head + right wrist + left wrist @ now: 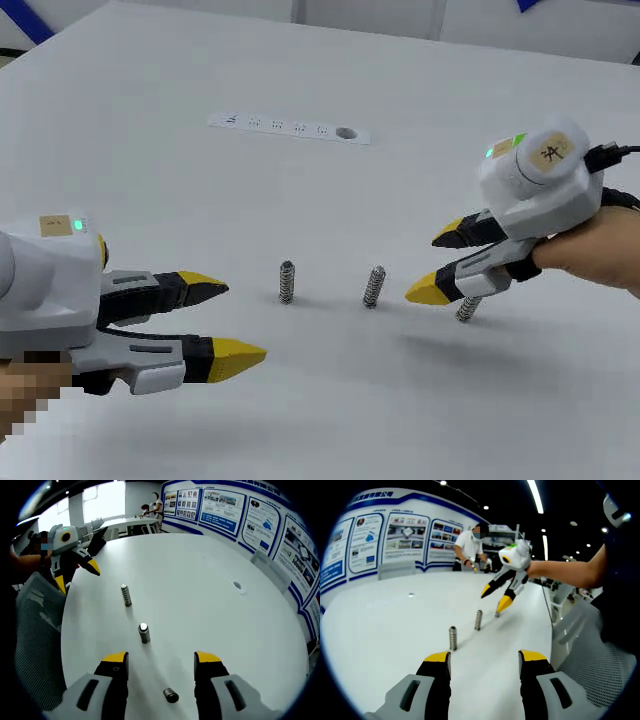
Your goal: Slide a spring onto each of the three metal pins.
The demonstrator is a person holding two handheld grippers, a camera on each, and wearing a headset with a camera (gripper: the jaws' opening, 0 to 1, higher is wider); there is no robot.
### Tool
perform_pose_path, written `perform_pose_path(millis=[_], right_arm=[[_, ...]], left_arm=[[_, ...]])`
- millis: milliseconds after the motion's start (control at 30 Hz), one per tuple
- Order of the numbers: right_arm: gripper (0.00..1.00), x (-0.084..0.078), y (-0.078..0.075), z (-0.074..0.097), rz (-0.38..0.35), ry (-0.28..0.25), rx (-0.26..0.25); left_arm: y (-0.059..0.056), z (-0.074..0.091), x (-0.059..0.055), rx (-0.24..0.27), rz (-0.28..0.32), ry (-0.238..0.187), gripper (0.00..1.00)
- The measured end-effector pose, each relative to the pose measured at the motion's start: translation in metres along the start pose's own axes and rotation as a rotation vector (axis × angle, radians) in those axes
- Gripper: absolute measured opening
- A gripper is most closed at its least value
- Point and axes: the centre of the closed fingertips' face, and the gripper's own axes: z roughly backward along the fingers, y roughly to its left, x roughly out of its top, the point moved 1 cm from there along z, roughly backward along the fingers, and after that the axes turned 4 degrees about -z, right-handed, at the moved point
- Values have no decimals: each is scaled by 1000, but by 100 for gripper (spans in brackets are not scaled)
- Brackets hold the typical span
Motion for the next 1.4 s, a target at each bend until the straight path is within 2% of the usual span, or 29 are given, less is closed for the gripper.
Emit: perform_pose_path(millis=[167, 400, 633, 967, 1400], right_arm=[[58, -11, -2, 12, -43, -44, -22], [60, -31, -3, 28, -93, -76, -57], [63, -42, 4, 39, -108, -113, -64], [67, -55, 17, 51, -130, -196, -72], [68, -73, 34, 68, -144, -277, -85]], left_arm=[[1, 0, -1, 3, 4, 0, 57], [3, 1, -1, 10, 10, -1, 58], [2, 1, -2, 11, 11, 2, 60], [2, 5, -4, 21, 21, -2, 60], [0, 6, -8, 25, 35, -4, 62]])
